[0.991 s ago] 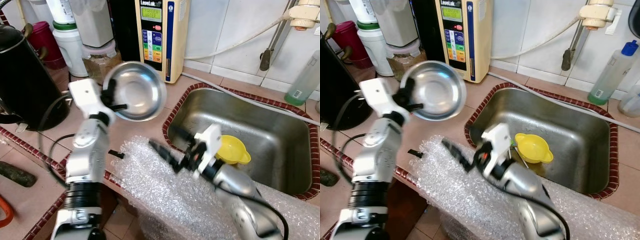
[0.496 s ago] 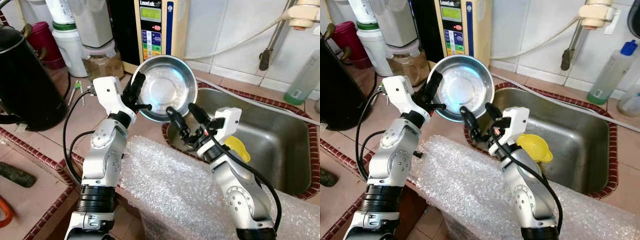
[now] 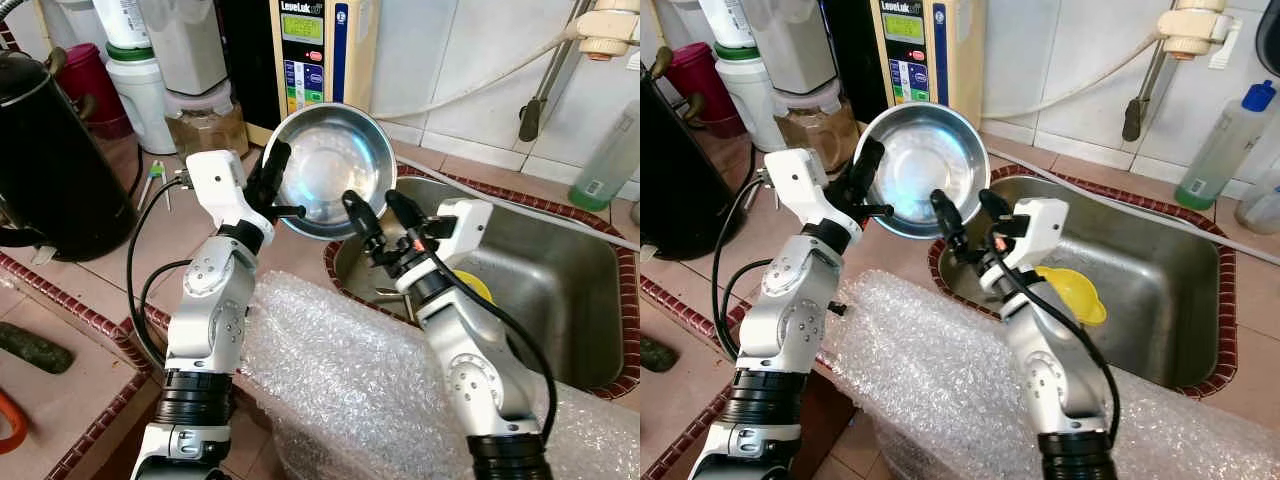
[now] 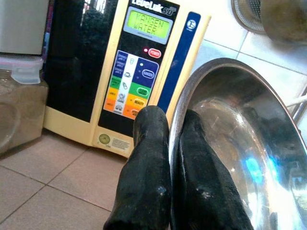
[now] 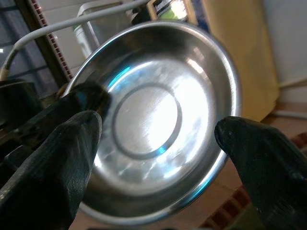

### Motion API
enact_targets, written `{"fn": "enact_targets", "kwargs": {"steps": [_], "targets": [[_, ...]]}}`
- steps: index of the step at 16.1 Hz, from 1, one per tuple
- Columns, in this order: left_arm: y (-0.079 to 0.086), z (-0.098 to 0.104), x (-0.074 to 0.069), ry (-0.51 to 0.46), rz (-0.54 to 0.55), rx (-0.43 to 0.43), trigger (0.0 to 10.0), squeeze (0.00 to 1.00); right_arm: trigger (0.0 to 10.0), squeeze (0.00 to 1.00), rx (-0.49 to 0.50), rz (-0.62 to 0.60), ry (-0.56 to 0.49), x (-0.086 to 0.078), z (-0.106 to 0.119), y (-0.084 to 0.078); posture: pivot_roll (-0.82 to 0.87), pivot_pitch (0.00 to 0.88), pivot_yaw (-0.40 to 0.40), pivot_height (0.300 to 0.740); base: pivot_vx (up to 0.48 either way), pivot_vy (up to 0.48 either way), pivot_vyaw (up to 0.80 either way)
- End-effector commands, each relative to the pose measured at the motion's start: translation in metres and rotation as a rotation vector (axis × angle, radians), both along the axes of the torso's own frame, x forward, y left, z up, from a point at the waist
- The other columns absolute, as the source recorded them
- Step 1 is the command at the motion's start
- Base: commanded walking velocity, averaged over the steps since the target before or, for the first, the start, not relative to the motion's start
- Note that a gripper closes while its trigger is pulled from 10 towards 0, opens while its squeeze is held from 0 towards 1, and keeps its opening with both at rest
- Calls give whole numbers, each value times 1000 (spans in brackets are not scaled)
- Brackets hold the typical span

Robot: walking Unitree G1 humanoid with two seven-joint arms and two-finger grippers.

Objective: Kitchen organization

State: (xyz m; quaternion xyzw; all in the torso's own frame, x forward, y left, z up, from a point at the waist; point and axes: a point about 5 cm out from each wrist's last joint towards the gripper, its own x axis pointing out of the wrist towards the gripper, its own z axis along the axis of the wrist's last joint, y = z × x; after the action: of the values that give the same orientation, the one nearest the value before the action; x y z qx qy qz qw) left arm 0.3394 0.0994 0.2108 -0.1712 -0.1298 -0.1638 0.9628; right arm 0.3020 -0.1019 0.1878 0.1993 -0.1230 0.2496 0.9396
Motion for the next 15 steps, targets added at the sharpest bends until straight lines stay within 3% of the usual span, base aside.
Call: {"fn": "enact_targets", "kwargs": {"steps": [1, 3, 4, 6, 12, 15], "targets": [[3, 1, -2, -11, -9, 15, 0, 0, 10000, 0, 14, -140, -30, 6, 7, -24, 35, 54, 55, 740, 0, 0, 0], [2, -1, -1, 1, -3, 24, 0, 0, 10000, 0, 95, -123, -28, 7, 11, -25, 37, 54, 55, 740, 0, 0, 0], [3, -2, -1, 6, -1, 27, 0, 0, 10000, 0, 149, -45, -28, 5, 14, -20, 36, 54, 55, 740, 0, 0, 0], [2, 0, -2, -4, -10, 19, 0, 0, 10000, 0, 86, -55, -26, 5, 9, -19, 38, 54, 55, 740, 0, 0, 0], [-3, 4, -4, -17, -42, -8, 0, 0, 10000, 0, 55, 5, 17, 7, -5, -2, 39, 59, 55, 740, 0, 0, 0], [-2, 5, -5, -20, -50, -13, 0, 0, 10000, 0, -53, -99, 27, 19, -12, -2, 47, 64, 55, 740, 0, 0, 0]]}}
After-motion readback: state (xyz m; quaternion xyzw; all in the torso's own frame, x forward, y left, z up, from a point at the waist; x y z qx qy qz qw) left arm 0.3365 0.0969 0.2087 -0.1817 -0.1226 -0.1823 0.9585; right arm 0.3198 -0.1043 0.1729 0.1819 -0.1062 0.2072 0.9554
